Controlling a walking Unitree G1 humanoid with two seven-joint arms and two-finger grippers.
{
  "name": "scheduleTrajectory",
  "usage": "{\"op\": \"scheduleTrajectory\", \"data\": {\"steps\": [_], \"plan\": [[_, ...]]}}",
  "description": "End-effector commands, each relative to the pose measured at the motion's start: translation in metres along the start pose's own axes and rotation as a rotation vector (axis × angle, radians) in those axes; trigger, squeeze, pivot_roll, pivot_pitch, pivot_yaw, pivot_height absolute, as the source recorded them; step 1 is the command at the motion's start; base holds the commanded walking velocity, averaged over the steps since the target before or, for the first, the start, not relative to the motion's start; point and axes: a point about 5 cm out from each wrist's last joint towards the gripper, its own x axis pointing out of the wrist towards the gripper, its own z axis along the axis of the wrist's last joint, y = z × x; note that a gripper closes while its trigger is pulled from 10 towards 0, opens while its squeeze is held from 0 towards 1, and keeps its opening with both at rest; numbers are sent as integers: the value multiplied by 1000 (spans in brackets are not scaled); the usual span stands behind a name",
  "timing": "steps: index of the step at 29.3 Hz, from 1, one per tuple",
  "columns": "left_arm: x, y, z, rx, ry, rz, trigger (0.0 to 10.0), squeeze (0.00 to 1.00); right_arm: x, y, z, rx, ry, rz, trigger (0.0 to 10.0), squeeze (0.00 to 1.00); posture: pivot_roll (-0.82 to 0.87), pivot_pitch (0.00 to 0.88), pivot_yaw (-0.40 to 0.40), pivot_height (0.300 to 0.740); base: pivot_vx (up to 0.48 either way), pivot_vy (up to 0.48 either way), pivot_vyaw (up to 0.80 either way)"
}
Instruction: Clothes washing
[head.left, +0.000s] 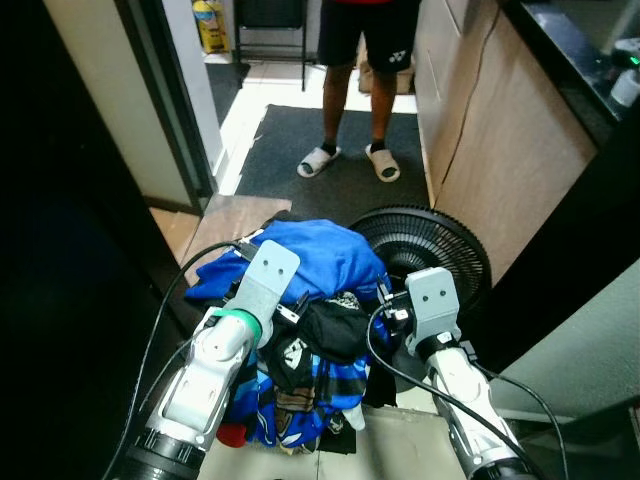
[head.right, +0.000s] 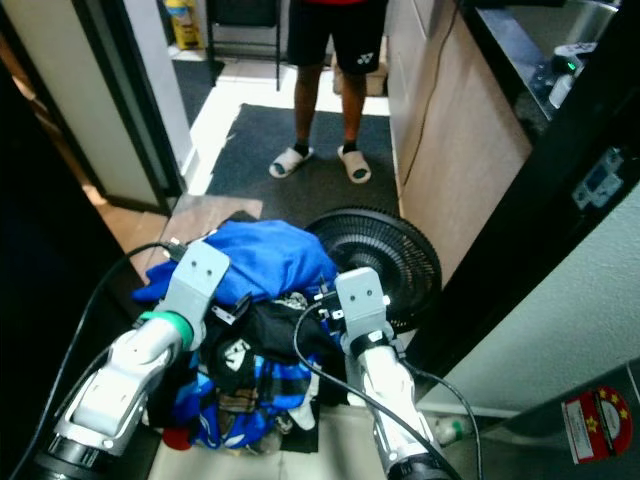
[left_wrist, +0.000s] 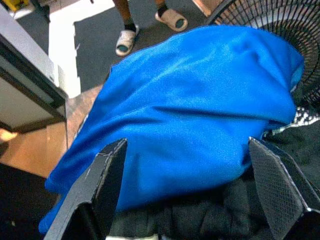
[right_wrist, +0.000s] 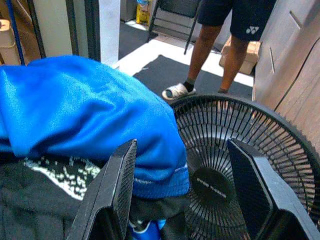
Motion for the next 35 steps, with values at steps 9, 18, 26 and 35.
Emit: {"op": "scheduleTrajectory", "data": {"steps": [9,18,26,35], "plan": [[-15,4,-9,3,54,22,10000,0,-8,10,-7,21,38,36,10000,0,196,273,69,740,0,0,0],[-9,-3,-4,-25,67,6,10000,0,-11,10,-14,19,68,35,10000,0,177,270,69,740,0,0,0],[27,-7,23,-20,15,-13,10000,0,-12,1,-17,-2,82,0,10000,0,150,259,87,740,0,0,0],[18,-17,6,-9,68,-49,8431,0,-22,3,-20,3,98,-5,10000,0,142,282,97,740,0,0,0]]}}
